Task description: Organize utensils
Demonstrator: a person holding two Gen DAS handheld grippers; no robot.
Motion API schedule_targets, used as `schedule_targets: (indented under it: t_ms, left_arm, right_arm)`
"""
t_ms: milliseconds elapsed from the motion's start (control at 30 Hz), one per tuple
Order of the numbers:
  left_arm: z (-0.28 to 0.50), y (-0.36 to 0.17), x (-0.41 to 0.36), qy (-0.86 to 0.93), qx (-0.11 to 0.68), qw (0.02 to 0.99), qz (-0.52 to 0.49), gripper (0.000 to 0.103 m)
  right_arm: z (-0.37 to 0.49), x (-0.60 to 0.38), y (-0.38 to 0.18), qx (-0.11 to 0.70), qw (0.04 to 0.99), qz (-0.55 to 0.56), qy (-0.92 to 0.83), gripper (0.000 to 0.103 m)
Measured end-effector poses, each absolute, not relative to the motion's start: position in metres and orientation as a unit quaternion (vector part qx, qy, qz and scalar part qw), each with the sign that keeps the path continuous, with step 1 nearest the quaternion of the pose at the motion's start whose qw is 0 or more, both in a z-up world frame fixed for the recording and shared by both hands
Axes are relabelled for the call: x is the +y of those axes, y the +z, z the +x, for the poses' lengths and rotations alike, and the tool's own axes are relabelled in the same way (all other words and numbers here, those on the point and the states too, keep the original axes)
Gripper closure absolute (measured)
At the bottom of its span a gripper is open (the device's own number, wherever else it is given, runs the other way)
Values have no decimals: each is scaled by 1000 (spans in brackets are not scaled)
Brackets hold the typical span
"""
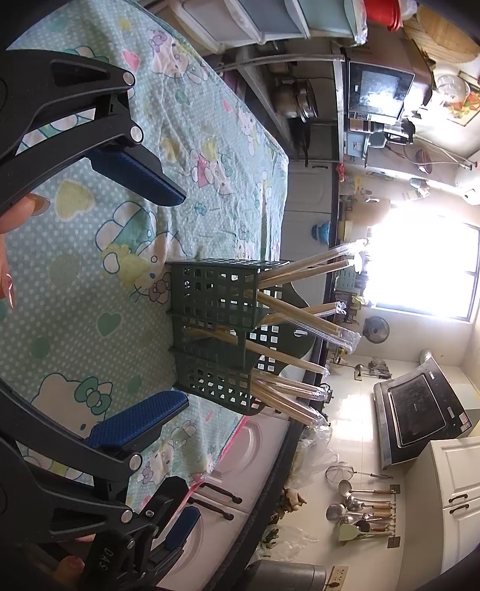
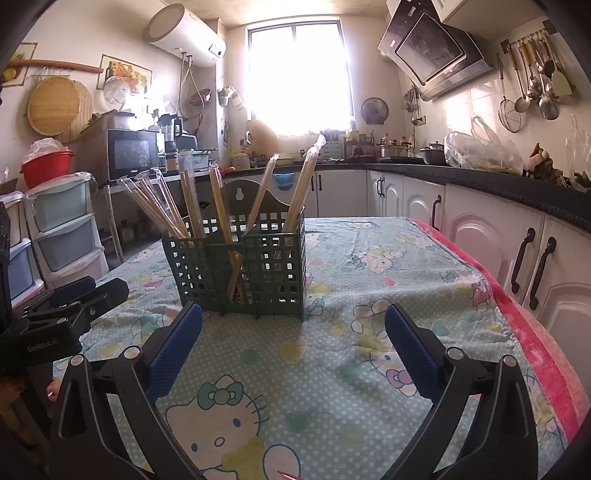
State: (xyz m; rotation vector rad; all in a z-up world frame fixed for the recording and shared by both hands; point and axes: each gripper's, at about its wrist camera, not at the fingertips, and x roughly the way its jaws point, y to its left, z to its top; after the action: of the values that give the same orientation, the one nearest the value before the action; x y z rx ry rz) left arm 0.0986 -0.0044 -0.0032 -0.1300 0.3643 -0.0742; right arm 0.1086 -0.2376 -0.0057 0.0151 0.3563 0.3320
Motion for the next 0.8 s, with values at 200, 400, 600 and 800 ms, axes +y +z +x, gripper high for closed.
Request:
schedule_targets:
  t_ms: [200,400,600,800]
  left_arm:
    - [99,-3,-4,-36,183,980,-66,11]
    - [100,-3,-4,-36,184,980,-65,11]
    - [99,-3,-4,-36,184,980,-66,11]
    - [100,-3,-4,-36,184,980,-66,11]
  right_arm:
    - [108,-237,-6,176,971,8,164,7]
    - [108,-238,-6,176,971,8,163,7]
    - [107,-238,-6,178,970,9,163,7]
    - [107,-238,-6,179,970,9,165,7]
